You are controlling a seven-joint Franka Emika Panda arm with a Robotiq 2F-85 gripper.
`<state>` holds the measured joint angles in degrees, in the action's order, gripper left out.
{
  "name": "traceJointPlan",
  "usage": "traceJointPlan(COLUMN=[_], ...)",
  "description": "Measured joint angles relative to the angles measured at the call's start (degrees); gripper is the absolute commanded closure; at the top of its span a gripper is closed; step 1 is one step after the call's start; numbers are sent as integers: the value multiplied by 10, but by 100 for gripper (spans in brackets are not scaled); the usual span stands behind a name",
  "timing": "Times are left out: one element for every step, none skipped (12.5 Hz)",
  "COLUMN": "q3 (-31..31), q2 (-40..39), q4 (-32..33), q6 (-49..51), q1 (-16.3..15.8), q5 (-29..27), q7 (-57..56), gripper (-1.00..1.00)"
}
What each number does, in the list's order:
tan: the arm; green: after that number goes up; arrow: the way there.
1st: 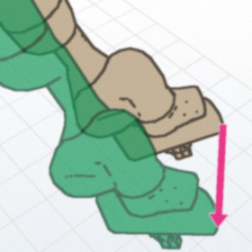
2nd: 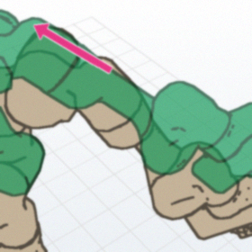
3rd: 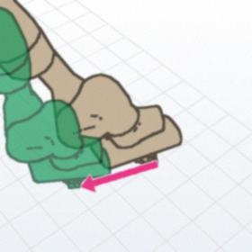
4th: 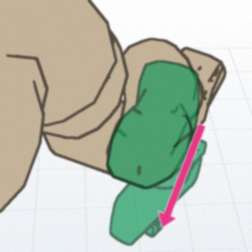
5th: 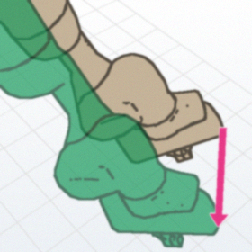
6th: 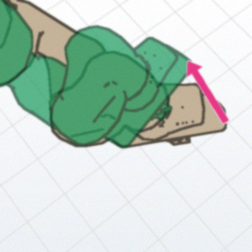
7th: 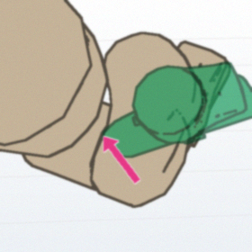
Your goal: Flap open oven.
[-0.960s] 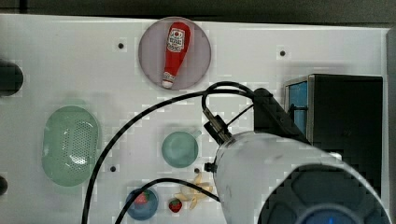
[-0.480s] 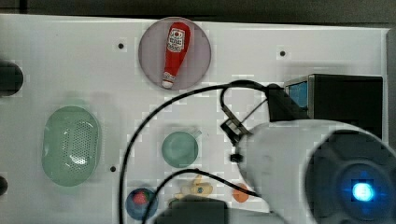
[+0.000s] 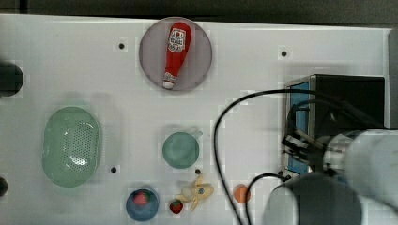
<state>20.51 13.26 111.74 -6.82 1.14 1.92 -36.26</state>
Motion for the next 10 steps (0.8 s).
traceJointPlan(q3=[17,35,48,54,56,59,63,62,62,61], q2=[-10,-19,-33,-49,-65,-80,-94,-107,-119,-131], q4=[11,24,32,39,48,62,78,93,112,134], q6=[-22,-53,-87,-116,-154,-204,-241,-269,-293,-320], q1=[3,2,4,9,15,15,13,12,11,10], q5=[4,18,34,41,41,38,36,38,38,36], q7=[-51,-98,-140,-178,-214,-237,-257,-269,-272,-273], gripper=[65,65,65,65,65,65,65,65,65,65])
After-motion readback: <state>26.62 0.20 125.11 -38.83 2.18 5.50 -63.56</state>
